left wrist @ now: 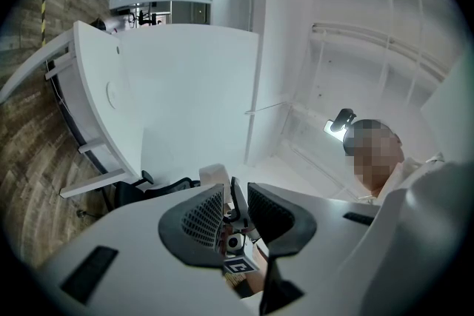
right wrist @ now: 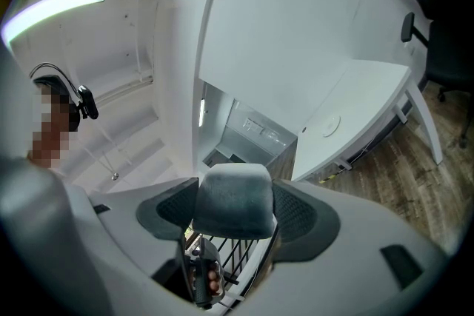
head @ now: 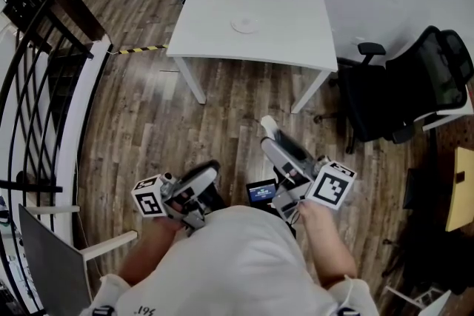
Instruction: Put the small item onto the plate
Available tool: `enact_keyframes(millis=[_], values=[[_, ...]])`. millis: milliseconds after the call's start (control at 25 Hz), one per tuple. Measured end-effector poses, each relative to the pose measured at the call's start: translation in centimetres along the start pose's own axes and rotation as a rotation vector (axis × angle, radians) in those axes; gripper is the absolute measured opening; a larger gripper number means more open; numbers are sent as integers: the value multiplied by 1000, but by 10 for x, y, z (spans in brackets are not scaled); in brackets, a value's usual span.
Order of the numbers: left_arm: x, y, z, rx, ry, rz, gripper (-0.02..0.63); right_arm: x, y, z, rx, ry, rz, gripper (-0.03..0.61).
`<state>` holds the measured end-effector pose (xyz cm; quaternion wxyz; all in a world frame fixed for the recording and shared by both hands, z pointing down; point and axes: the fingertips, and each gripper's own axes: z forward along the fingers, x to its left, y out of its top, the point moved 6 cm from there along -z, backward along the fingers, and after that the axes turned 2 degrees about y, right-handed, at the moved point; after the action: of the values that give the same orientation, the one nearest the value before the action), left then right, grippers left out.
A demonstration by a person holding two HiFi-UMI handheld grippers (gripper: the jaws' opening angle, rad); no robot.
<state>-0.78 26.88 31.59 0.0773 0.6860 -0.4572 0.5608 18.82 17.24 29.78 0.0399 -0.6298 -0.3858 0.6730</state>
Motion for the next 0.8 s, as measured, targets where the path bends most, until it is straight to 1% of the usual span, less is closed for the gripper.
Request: enact_keyframes(millis=[800], values=[[-5, -5, -1, -6, 10, 5, 104, 5, -1, -7, 15, 4, -6, 314]])
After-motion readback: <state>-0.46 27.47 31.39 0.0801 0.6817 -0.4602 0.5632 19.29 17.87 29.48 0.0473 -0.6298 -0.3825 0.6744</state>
